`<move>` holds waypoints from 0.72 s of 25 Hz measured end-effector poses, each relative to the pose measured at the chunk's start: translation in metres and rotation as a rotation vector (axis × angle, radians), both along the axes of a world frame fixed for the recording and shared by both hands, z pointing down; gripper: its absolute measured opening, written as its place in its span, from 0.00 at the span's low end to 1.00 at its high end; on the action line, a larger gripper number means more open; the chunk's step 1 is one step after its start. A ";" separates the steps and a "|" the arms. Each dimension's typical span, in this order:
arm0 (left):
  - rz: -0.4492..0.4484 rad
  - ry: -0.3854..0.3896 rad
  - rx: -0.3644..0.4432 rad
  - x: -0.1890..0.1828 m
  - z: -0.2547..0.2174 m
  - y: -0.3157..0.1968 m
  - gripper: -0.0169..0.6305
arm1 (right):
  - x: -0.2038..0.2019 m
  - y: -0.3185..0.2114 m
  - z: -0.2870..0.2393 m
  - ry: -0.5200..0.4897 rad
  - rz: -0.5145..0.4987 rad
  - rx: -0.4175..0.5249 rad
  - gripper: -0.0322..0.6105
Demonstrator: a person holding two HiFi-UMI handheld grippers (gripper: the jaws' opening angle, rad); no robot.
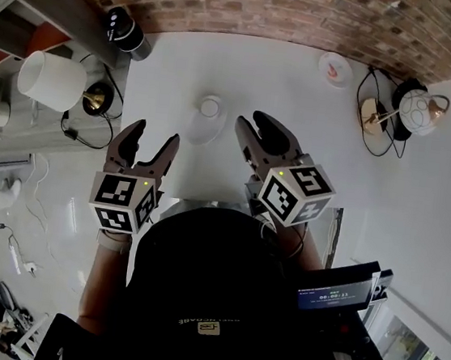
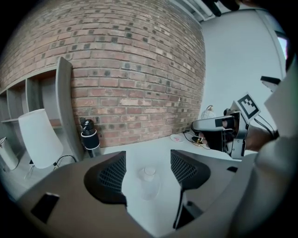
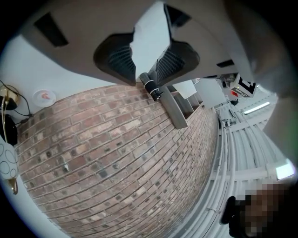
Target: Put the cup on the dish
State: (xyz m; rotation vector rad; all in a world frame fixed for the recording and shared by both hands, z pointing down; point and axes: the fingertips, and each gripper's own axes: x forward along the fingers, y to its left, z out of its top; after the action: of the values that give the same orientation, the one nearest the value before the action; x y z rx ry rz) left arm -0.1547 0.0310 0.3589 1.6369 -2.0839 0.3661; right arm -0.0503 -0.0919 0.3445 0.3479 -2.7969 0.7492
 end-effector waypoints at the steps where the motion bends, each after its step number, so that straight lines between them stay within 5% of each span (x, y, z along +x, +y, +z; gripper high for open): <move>1: -0.015 0.008 0.009 -0.001 -0.002 0.003 0.50 | -0.005 0.002 -0.001 -0.005 -0.014 0.000 0.28; 18: -0.221 0.154 0.153 -0.028 -0.013 0.051 0.50 | -0.062 0.040 -0.010 -0.051 -0.203 0.000 0.28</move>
State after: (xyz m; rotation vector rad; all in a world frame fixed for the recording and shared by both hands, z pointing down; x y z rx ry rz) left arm -0.1830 0.0818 0.3457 1.4454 -2.1901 0.0067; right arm -0.1125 -0.0517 0.3342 0.0430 -2.8239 0.7196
